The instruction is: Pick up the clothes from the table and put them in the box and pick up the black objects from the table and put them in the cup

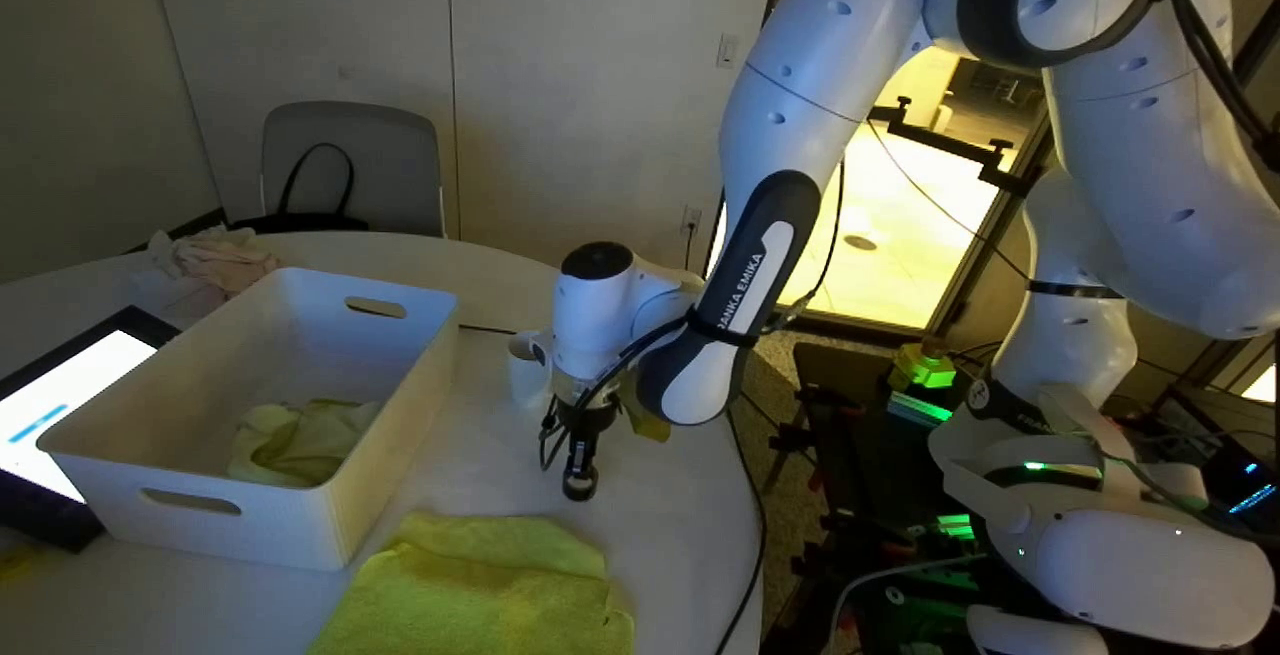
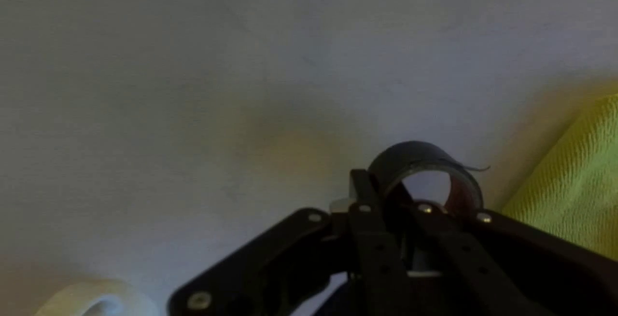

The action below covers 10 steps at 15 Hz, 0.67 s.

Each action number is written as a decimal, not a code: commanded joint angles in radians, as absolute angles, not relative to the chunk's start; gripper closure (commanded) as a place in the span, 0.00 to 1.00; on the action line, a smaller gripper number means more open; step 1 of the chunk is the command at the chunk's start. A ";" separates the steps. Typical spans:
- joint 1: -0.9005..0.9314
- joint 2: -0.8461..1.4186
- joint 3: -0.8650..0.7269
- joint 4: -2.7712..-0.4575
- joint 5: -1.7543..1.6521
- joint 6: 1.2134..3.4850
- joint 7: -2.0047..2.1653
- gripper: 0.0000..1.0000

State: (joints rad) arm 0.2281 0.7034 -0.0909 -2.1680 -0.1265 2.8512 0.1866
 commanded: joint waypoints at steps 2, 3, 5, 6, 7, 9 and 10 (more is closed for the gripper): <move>0.270 0.587 -0.156 -2.197 -0.162 2.771 0.201 0.90; 0.271 0.569 -0.165 -2.193 -0.169 2.756 0.207 0.90; 0.282 0.547 -0.196 -2.178 -0.188 2.736 0.241 0.90; 0.283 0.539 -0.207 -2.171 -0.195 2.731 0.255 0.90; 0.283 0.532 -0.221 -2.158 -0.203 2.722 0.274 0.90; 0.267 0.527 -0.227 -2.132 -0.209 2.717 0.289 0.90; 0.259 0.528 -0.229 -2.117 -0.206 2.720 0.298 0.90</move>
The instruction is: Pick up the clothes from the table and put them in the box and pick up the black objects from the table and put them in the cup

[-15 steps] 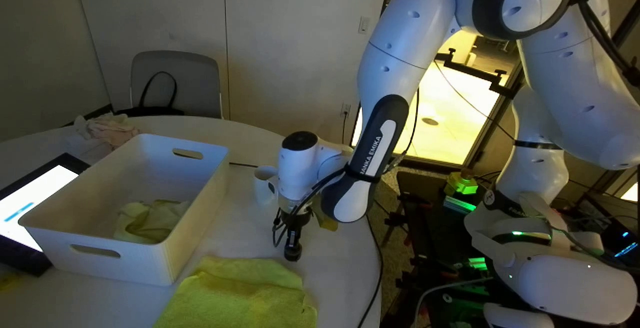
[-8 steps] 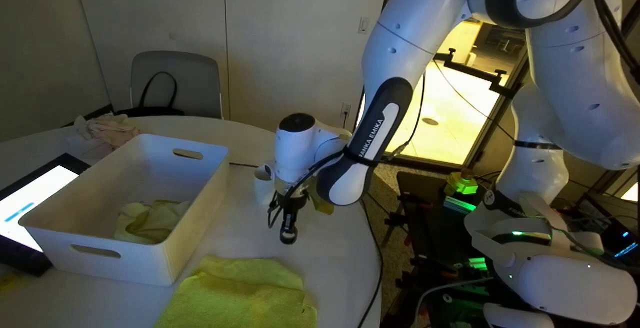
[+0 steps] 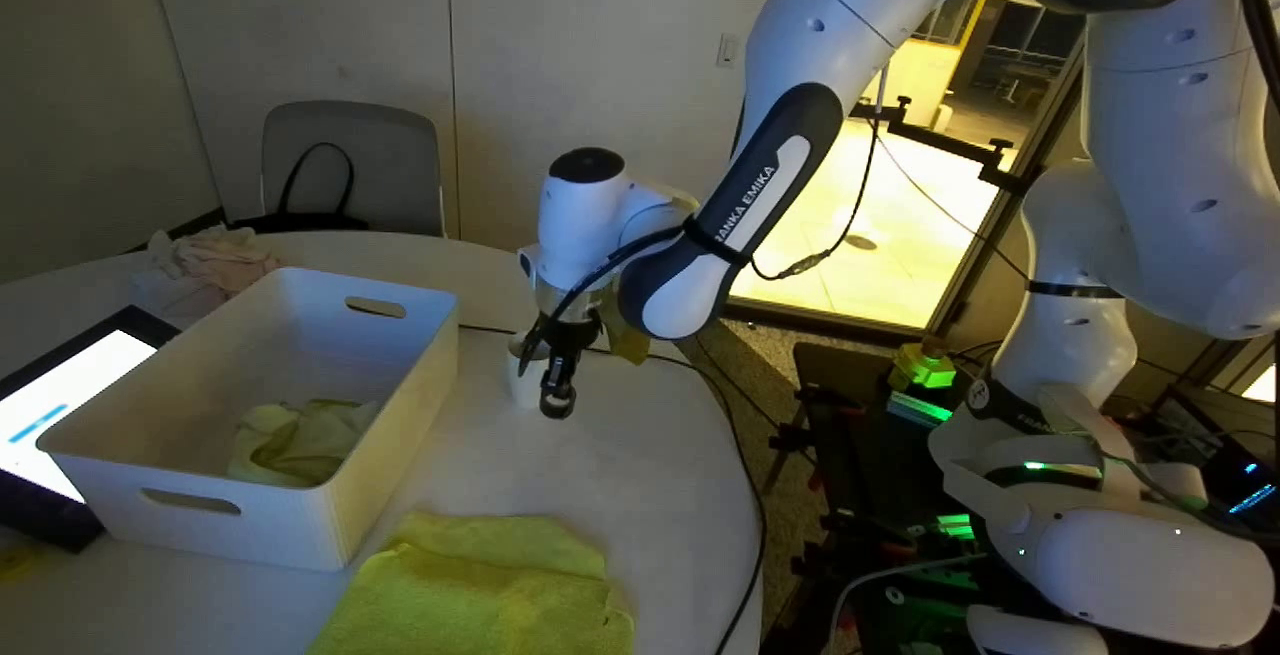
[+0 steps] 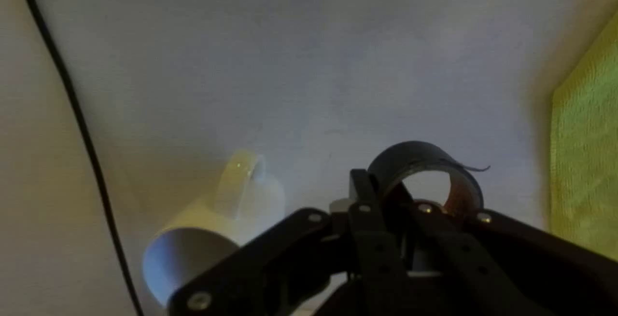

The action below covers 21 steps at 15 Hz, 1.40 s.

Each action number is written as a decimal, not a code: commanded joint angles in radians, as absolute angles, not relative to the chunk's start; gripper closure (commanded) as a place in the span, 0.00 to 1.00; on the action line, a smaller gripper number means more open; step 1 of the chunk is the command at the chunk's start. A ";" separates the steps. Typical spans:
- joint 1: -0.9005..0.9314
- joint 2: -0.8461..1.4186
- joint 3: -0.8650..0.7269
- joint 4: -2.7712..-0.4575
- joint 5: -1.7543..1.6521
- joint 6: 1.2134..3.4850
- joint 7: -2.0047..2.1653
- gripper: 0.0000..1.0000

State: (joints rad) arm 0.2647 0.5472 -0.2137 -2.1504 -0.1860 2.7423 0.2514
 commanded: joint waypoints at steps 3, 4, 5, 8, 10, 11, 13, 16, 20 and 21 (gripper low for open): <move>0.251 0.547 -0.251 -2.059 -0.208 2.721 0.336 0.90; 0.245 0.552 -0.255 -2.042 -0.206 2.723 0.345 0.90; 0.244 0.557 -0.264 -2.027 -0.207 2.724 0.357 0.90; 0.255 0.577 -0.308 -1.985 -0.221 2.736 0.418 0.90; 0.269 0.592 -0.341 -1.967 -0.239 2.742 0.466 0.90; 0.275 0.599 -0.356 -1.959 -0.251 2.740 0.489 0.90; 0.287 0.618 -0.385 -1.948 -0.269 2.737 0.534 0.90; 0.297 0.646 -0.408 -1.934 -0.277 2.730 0.574 0.90; 0.311 0.676 -0.428 -1.918 -0.275 2.723 0.608 0.90; 0.315 0.683 -0.432 -1.914 -0.275 2.720 0.618 0.90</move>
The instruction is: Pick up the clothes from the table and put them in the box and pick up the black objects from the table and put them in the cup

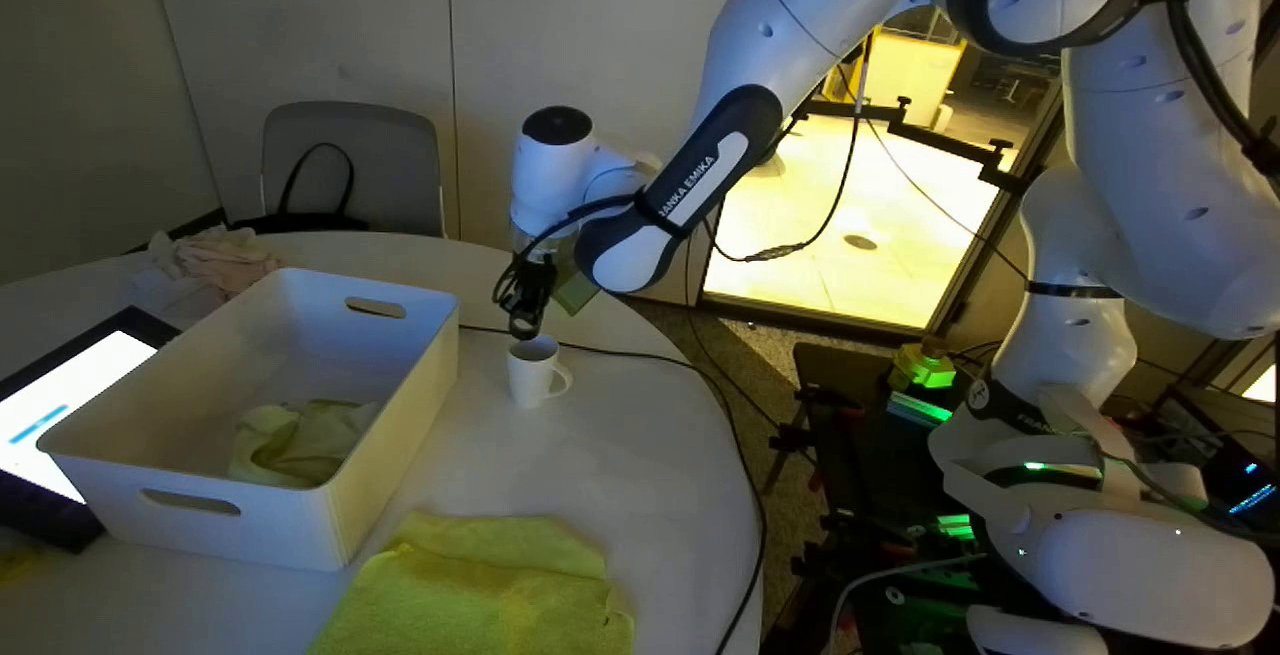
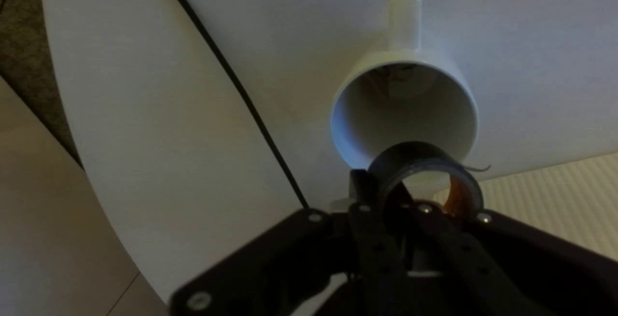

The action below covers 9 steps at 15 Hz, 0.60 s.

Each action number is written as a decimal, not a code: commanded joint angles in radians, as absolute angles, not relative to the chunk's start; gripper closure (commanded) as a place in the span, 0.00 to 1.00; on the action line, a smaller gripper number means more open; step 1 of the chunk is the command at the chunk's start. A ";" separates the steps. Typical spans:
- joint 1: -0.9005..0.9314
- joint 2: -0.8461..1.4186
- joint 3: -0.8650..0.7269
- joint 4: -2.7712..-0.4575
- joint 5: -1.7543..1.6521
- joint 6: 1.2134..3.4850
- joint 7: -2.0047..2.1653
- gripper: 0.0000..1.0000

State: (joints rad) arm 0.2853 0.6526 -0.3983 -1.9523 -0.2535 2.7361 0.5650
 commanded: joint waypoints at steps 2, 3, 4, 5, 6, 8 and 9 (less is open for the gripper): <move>0.326 0.696 -0.447 -1.906 -0.278 2.718 0.641 0.90; 0.332 0.702 -0.455 -1.903 -0.280 2.718 0.654 0.90; 0.338 0.709 -0.464 -1.899 -0.282 2.714 0.666 0.90; 0.342 0.714 -0.469 -1.897 -0.283 2.712 0.674 0.90; 0.344 0.717 -0.472 -1.895 -0.284 2.710 0.680 0.90; 0.349 0.726 -0.480 -1.891 -0.287 2.703 0.692 0.90; 0.348 0.728 -0.480 -1.890 -0.288 2.699 0.694 0.89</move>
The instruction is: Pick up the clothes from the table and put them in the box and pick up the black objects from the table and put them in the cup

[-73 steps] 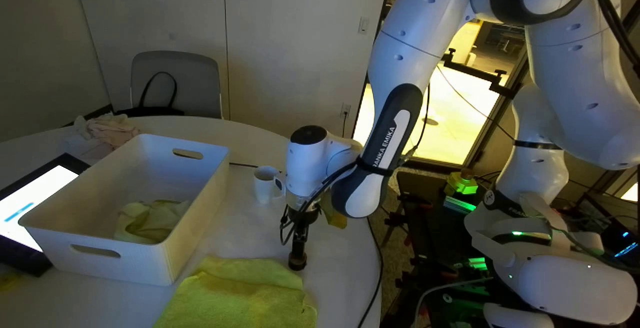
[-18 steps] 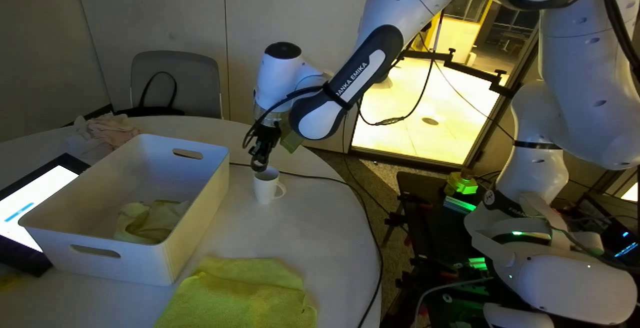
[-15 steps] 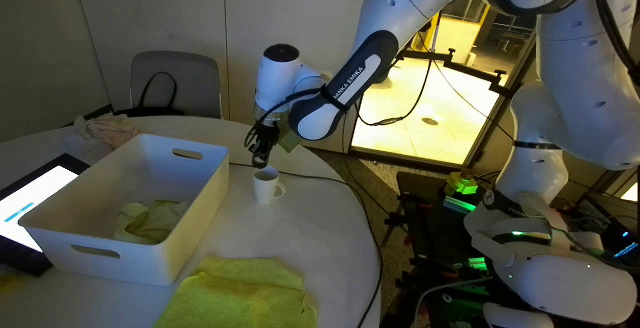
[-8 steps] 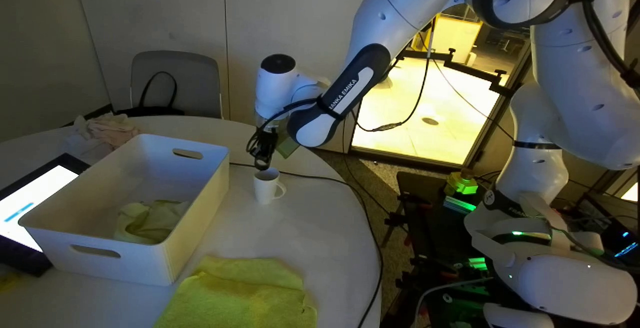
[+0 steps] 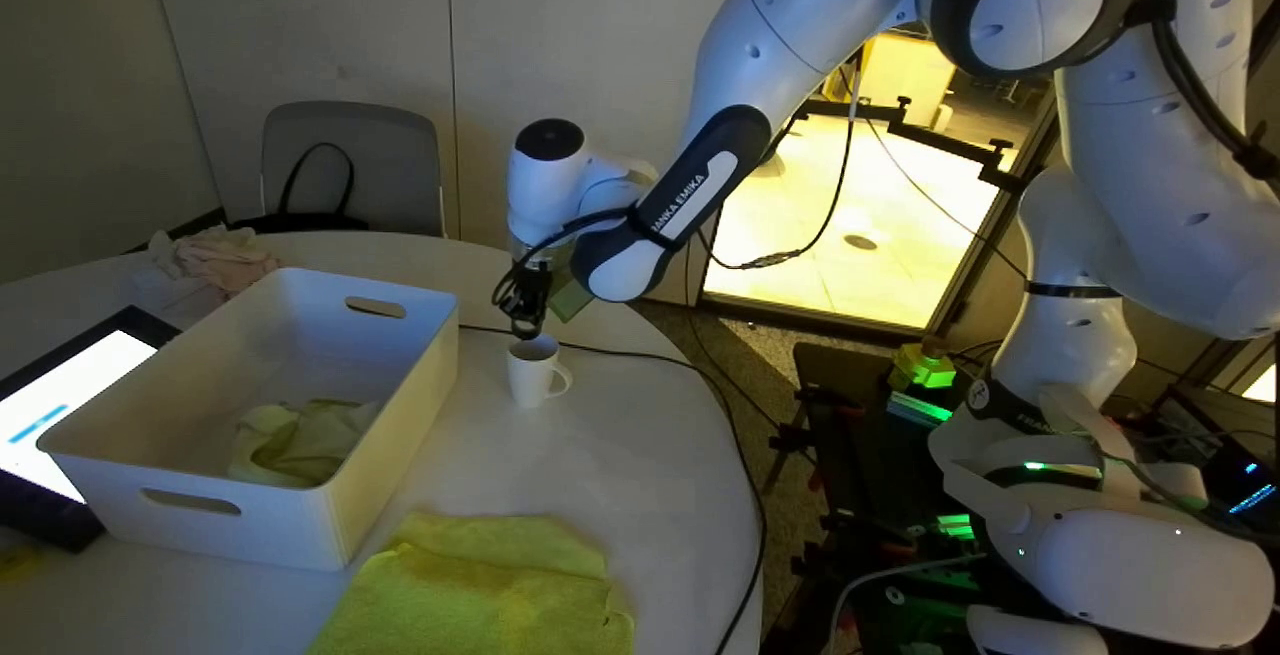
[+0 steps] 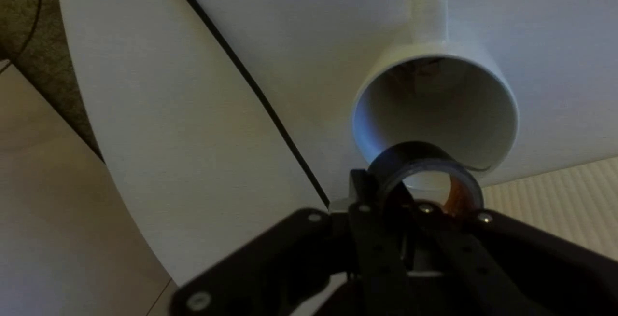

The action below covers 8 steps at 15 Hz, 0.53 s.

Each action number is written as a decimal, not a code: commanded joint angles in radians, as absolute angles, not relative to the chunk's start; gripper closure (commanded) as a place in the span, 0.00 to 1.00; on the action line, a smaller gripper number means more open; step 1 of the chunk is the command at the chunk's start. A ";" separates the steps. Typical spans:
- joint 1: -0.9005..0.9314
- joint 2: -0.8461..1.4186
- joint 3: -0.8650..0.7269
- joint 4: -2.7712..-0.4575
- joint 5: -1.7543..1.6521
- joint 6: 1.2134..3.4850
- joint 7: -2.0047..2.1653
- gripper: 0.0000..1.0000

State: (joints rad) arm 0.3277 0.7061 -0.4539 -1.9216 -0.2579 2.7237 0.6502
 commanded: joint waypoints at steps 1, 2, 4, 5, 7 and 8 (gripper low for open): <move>0.349 0.730 -0.482 -1.890 -0.289 2.695 0.698 0.90; 0.351 0.731 -0.484 -1.891 -0.292 2.692 0.702 0.90; 0.352 0.730 -0.485 -1.895 -0.297 2.689 0.708 0.89; 0.353 0.730 -0.485 -1.896 -0.300 2.689 0.712 0.90; 0.354 0.731 -0.484 -1.894 -0.308 2.685 0.718 0.89; 0.356 0.734 -0.484 -1.891 -0.311 2.681 0.724 0.89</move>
